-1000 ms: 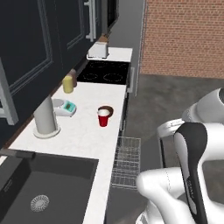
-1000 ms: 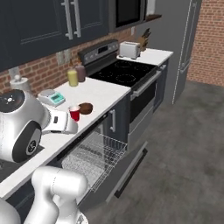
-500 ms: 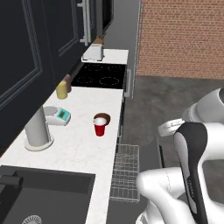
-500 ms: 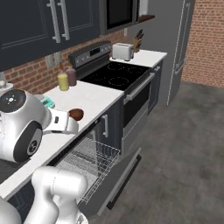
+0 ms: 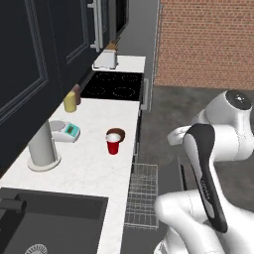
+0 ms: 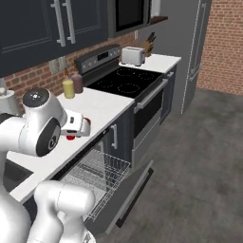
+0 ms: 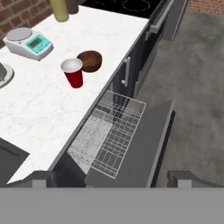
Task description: Pick up the cup and bowl from the counter, place them in the dishwasher, and close the dishwasher door.
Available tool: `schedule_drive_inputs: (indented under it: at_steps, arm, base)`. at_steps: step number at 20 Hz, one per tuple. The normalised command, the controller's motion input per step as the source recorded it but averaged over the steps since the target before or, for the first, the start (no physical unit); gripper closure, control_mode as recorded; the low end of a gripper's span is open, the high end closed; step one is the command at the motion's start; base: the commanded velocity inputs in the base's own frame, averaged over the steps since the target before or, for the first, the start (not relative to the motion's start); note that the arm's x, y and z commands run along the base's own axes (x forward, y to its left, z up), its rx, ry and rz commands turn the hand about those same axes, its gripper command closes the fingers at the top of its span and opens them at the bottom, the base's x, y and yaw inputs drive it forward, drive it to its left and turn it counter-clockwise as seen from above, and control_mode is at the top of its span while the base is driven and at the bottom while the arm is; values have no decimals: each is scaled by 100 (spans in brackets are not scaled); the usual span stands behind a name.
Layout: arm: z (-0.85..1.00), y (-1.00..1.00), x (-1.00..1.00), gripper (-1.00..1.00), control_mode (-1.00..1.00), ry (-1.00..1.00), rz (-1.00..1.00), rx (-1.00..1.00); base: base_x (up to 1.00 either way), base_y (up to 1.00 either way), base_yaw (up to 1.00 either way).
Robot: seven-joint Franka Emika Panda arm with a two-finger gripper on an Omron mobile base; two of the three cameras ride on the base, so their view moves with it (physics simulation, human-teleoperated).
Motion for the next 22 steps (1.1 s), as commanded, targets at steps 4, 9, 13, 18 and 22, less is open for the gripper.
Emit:
schedule_drive_inputs:
  at_steps: [4, 9, 13, 18, 22]
  arm:
    - [-25, 31, 100, -100, -100, 16, 5, 7]
    - [-24, 32, 100, -100, -100, 16, 6, 8]
    - [-24, 23, 94, -100, -100, 14, 4, 11]
    - [-37, 35, 85, -100, -100, 11, 0, 6]
    - [-42, 25, 69, -100, -100, 20, 0, -2]
  base:
    - [0, 0, 0]
    - [0, 0, 0]
    - [0, 0, 0]
    - [0, 0, 0]
    - [0, 0, 0]
